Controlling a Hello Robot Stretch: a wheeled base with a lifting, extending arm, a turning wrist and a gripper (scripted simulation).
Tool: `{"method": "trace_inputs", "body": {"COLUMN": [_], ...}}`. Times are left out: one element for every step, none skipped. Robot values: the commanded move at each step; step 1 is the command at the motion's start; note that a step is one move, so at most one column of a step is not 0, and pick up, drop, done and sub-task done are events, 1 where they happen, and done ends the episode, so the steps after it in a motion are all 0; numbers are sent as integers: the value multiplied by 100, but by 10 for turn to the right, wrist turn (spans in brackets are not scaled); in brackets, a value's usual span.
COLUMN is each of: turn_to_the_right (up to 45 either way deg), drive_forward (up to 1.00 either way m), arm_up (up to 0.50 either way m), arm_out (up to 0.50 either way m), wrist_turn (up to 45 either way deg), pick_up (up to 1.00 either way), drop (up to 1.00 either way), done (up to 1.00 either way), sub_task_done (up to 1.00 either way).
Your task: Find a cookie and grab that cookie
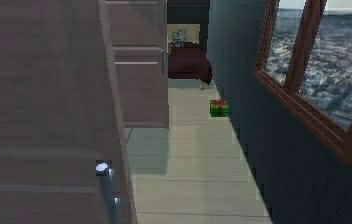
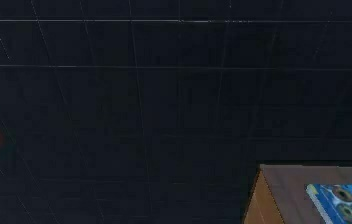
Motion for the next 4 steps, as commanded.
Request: {"method": "trace_inputs", "body": {"turn_to_the_right": [0, 30, 0, 30], "drive_forward": [30, 0, 30, 0], "arm_up": [0, 0, 0, 0], "arm_out": [0, 0, 0, 0], "wrist_turn": [0, 0, 0, 0], "pick_up": [0, 0, 0, 0], "drop": [0, 0, 0, 0], "done": [0, 0, 0, 0], "sub_task_done": [0, 0, 0, 0]}}
